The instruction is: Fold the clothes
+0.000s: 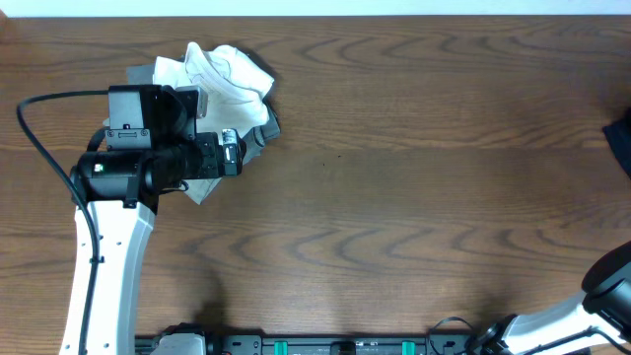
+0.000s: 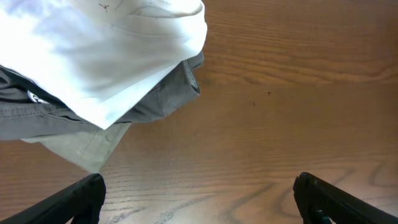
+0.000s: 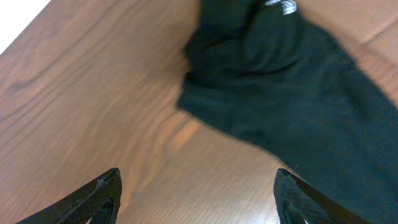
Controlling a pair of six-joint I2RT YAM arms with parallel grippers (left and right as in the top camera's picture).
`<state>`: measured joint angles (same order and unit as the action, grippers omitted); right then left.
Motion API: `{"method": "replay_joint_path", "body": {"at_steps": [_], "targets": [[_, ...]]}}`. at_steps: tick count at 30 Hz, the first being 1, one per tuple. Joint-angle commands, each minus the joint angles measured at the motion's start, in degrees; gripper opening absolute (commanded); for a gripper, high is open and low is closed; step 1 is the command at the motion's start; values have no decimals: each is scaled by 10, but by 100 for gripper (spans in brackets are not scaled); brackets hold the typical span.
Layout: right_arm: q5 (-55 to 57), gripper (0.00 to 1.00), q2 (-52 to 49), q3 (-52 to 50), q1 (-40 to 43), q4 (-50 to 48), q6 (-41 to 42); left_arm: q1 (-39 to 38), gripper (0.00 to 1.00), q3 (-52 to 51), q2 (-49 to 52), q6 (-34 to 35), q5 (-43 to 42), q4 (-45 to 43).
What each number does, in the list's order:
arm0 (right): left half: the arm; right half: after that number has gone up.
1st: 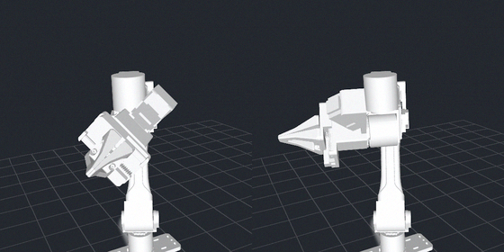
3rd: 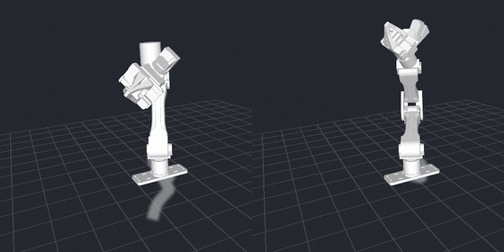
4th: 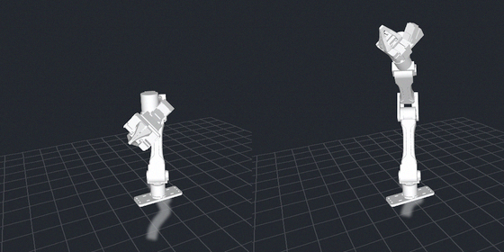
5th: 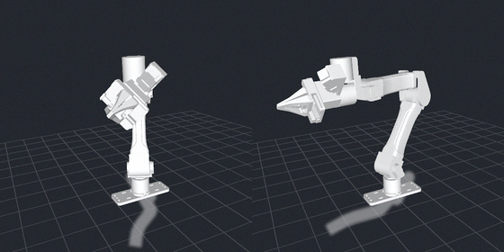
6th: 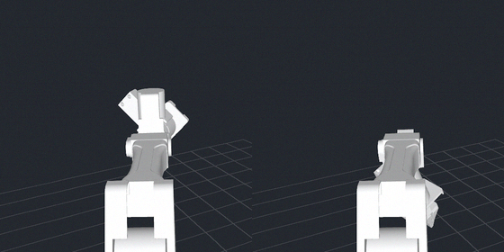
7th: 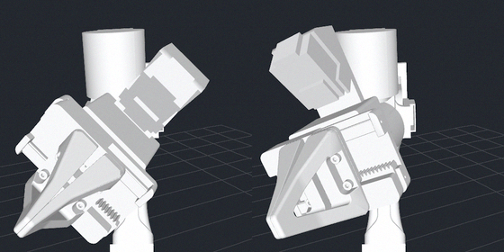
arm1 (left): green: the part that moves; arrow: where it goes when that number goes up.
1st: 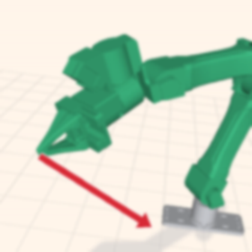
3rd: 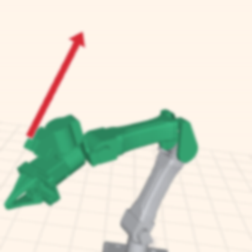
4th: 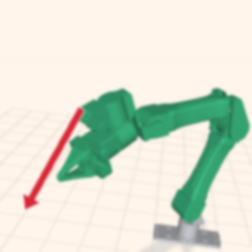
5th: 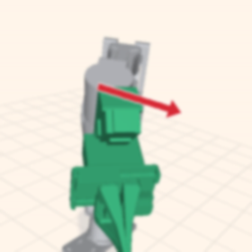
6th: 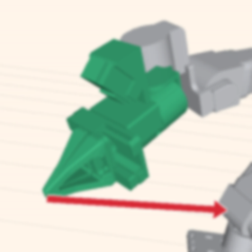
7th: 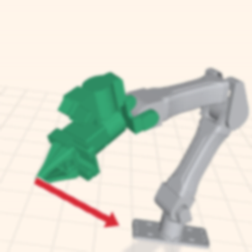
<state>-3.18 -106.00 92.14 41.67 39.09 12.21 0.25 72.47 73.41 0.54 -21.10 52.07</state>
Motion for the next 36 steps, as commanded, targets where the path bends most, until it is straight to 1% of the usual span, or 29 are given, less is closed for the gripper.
{"method": "replay_joint_path", "body": {"at_steps": [1, 4, 17, 27, 29, 30, 33, 34, 35, 36], "targets": [[59, 76, -9, 11, 16, -15, 7, -2, 98, 13, -1, -5, -8, -2], [91, 77, -23, 11, 26, -33, 7, -2, 98, 13, -1, -5, -8, -2], [135, 77, -136, 11, 33, -107, 6, -2, 98, 13, -1, -2, -10, -5], [135, 71, -209, 11, 45, -126, 6, -2, 98, 13, -1, 8, -10, -5], [134, 63, -216, 11, 49, -124, 6, -2, 98, 13, -1, 9, -10, -5], [135, 54, -217, 11, 50, -123, 5, -2, 98, 13, -1, 10, -10, -5], [133, 34, -217, 11, 52, -123, -3, -2, 98, 13, -1, 10, -10, -5], [133, 26, -217, 11, 52, -121, -3, -2, 98, 13, -1, 10, -10, -5], [132, 14, -217, 11, 52, -118, -3, -2, 98, 13, -1, 10, -10, -5], [131, 7, -217, 11, 51, -114, -3, -2, 98, 13, -1, 10, -10, -5]]}}
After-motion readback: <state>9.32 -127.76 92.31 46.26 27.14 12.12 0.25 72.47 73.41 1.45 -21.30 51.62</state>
